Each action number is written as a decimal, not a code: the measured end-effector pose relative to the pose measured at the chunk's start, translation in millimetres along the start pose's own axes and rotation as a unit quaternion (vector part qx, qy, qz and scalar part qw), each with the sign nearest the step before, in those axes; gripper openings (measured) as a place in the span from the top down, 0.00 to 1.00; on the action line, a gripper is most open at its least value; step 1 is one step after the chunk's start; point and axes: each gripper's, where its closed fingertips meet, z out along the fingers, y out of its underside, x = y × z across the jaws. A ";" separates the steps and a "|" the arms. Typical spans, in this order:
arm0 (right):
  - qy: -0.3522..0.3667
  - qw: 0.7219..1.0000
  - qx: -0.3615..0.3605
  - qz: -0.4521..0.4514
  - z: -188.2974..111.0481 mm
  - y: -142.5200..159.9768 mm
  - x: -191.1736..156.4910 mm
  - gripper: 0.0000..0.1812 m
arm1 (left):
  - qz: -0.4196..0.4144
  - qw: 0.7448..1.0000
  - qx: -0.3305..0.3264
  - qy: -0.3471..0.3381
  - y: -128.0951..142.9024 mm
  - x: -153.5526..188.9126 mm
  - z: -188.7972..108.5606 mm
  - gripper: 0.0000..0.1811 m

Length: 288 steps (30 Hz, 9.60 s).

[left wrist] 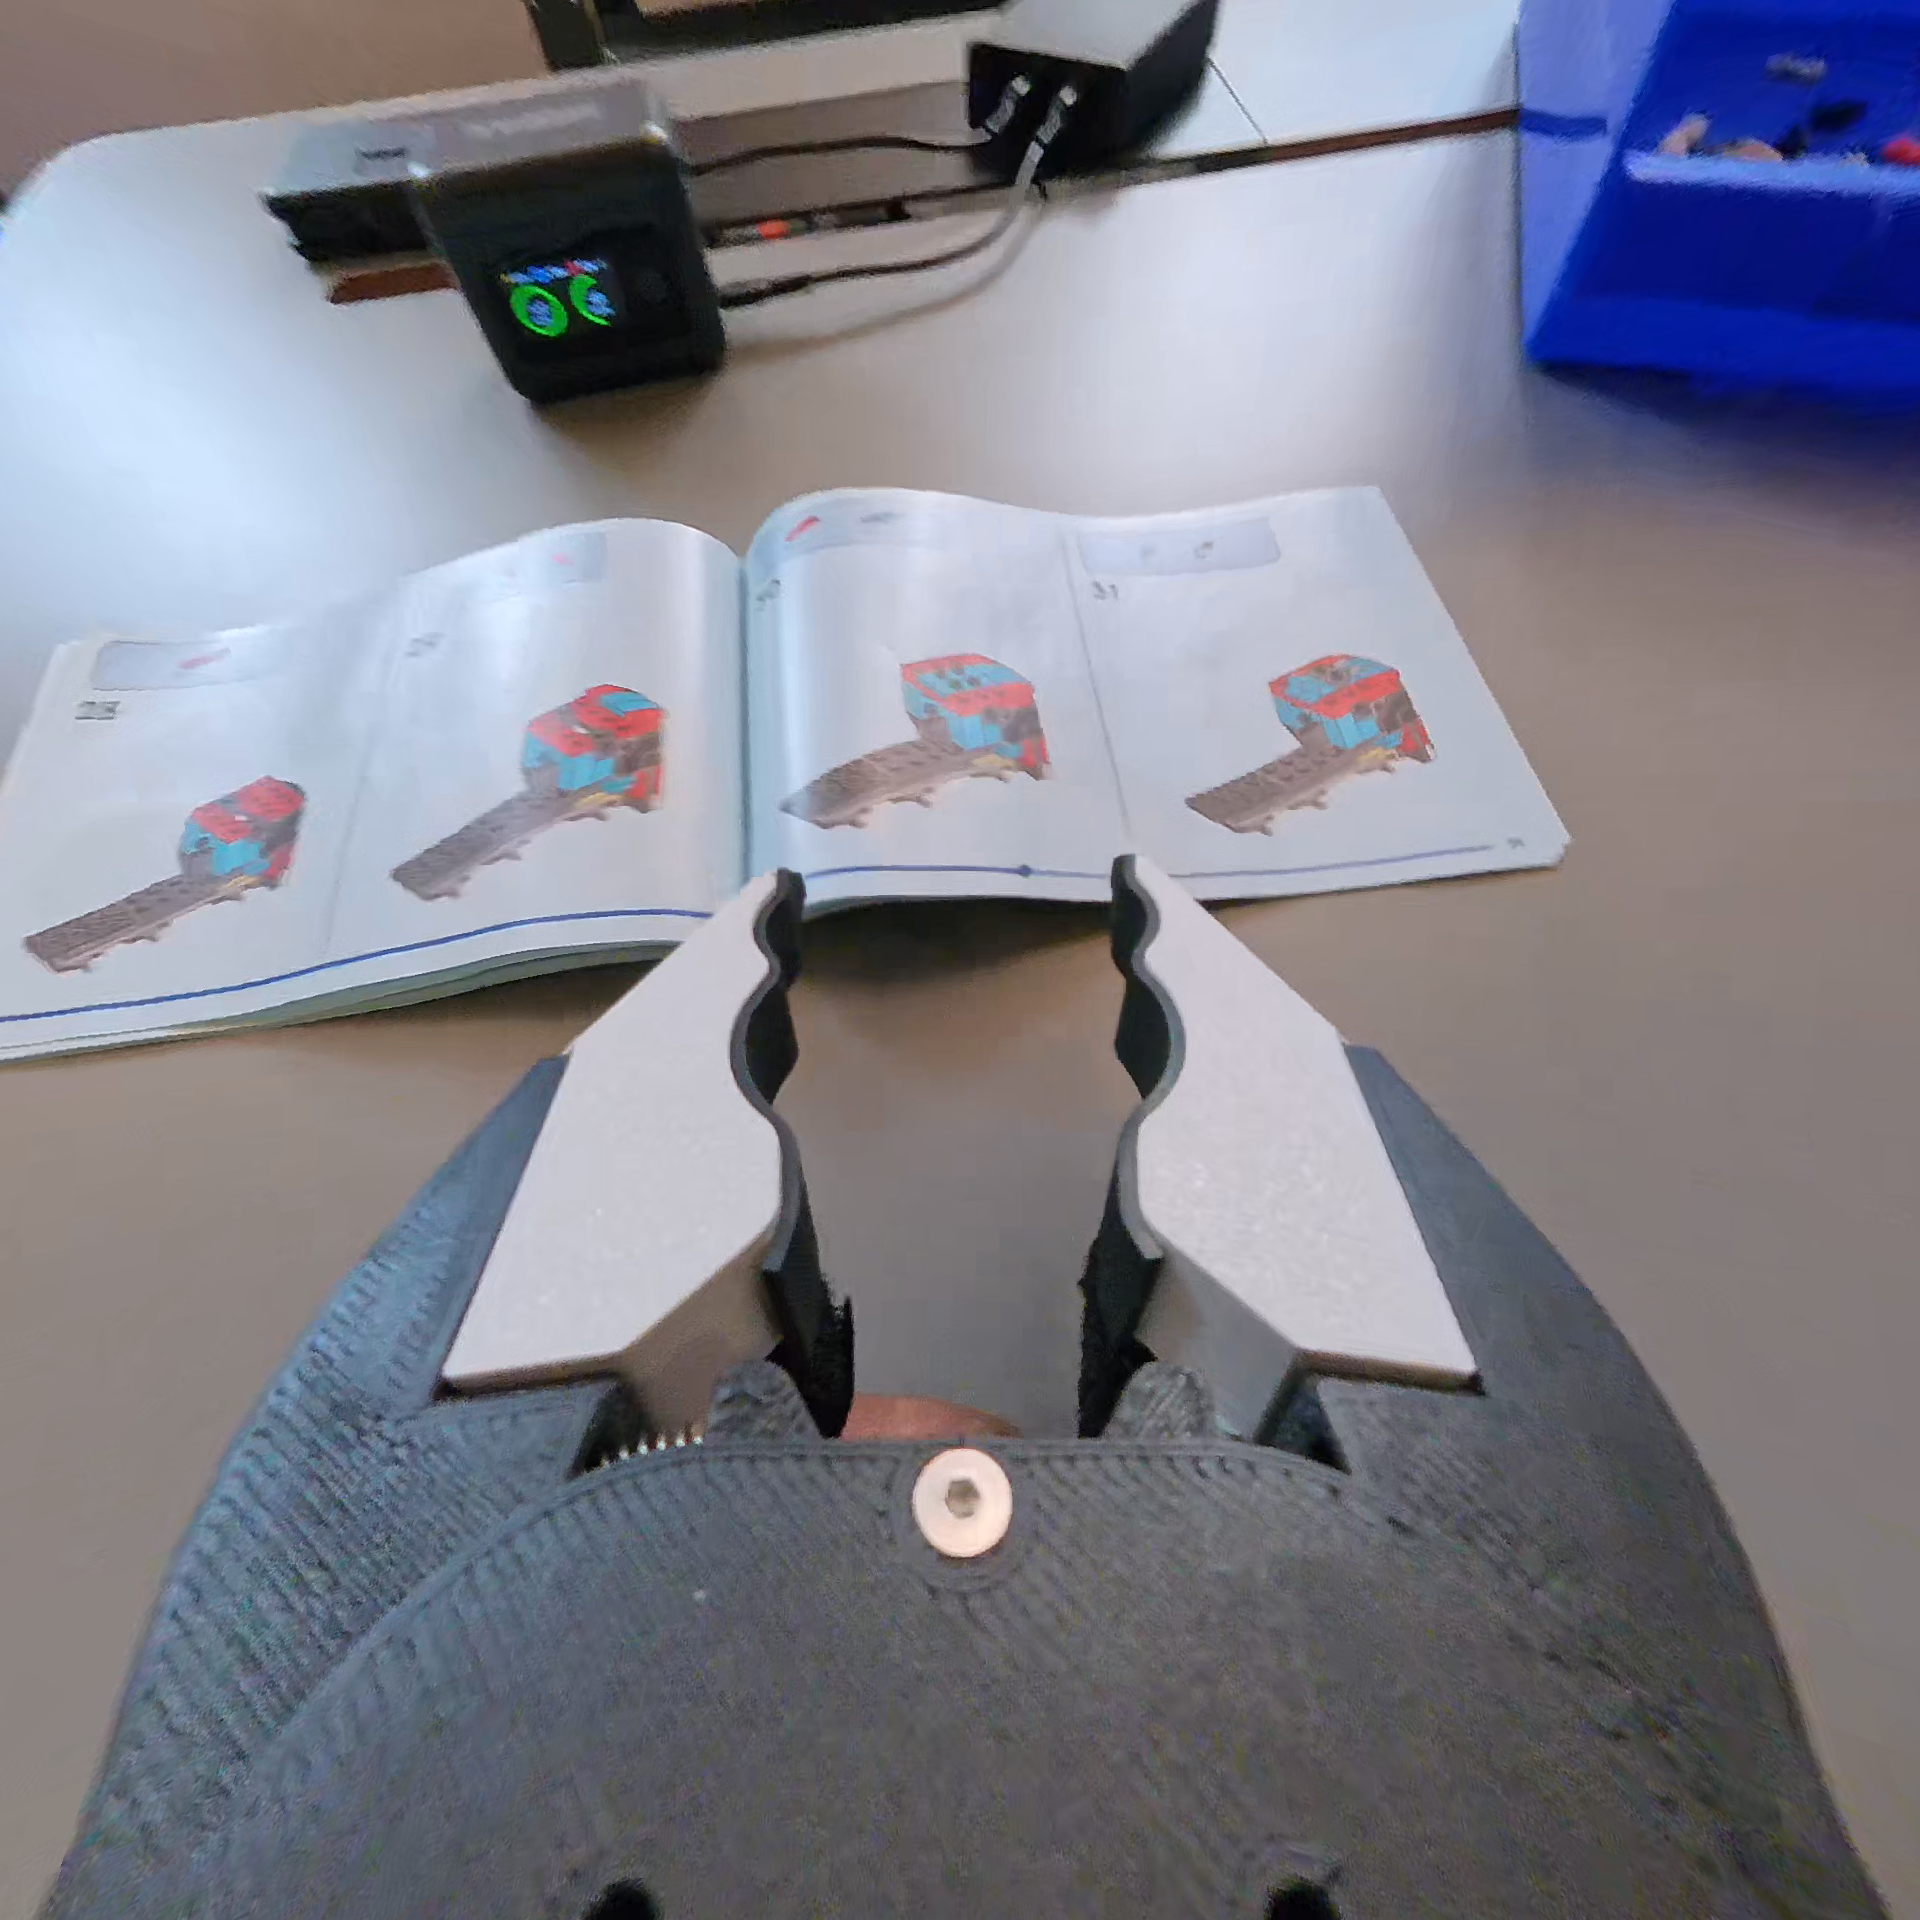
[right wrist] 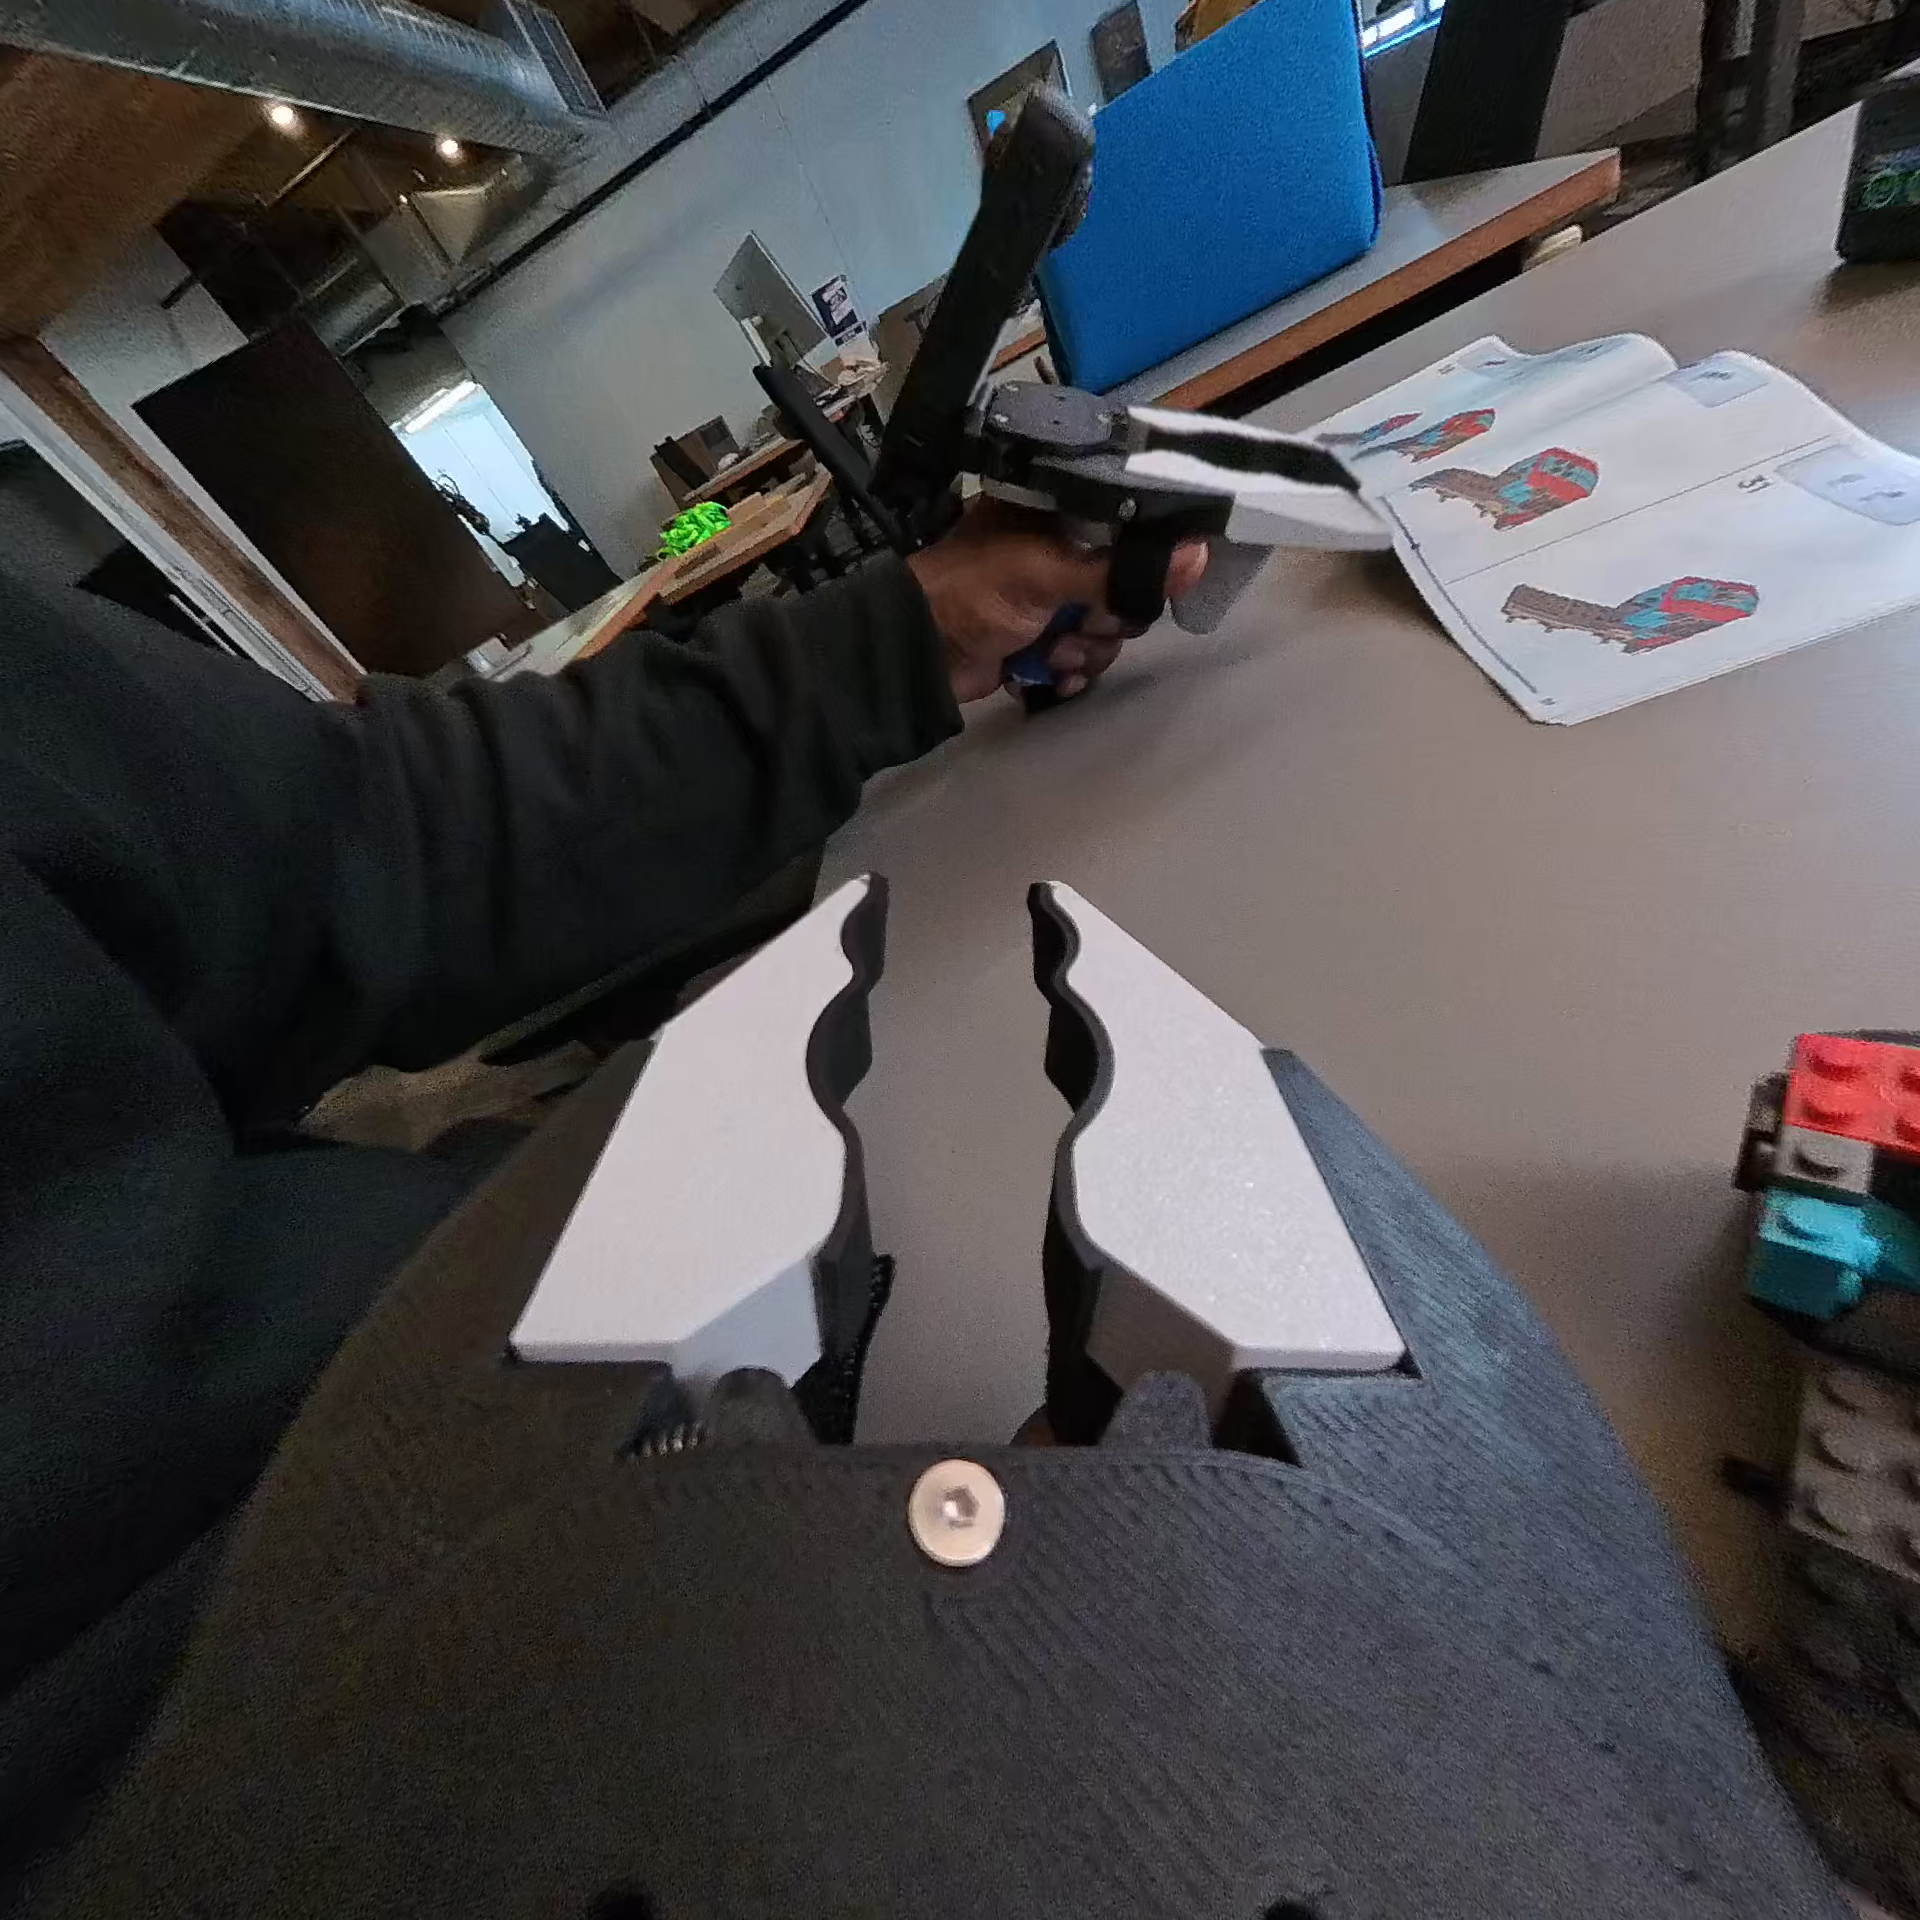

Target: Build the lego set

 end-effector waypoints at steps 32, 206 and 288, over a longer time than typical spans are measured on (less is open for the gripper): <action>0.194 0.974 0.081 0.090 -27.7 -14.4 65.2 0.84 | -0.153 0.972 0.075 0.164 0.3 31.5 -48.3 0.67; 0.465 0.795 -0.389 -0.013 -429.2 39.5 145.5 0.85 | -0.096 0.979 -0.021 0.180 22.4 60.7 -35.5 0.69; 0.392 0.535 -0.105 -0.741 -64.1 -20.6 54.6 0.94 | -0.377 0.743 -0.079 0.548 -36.5 304.9 -85.0 0.95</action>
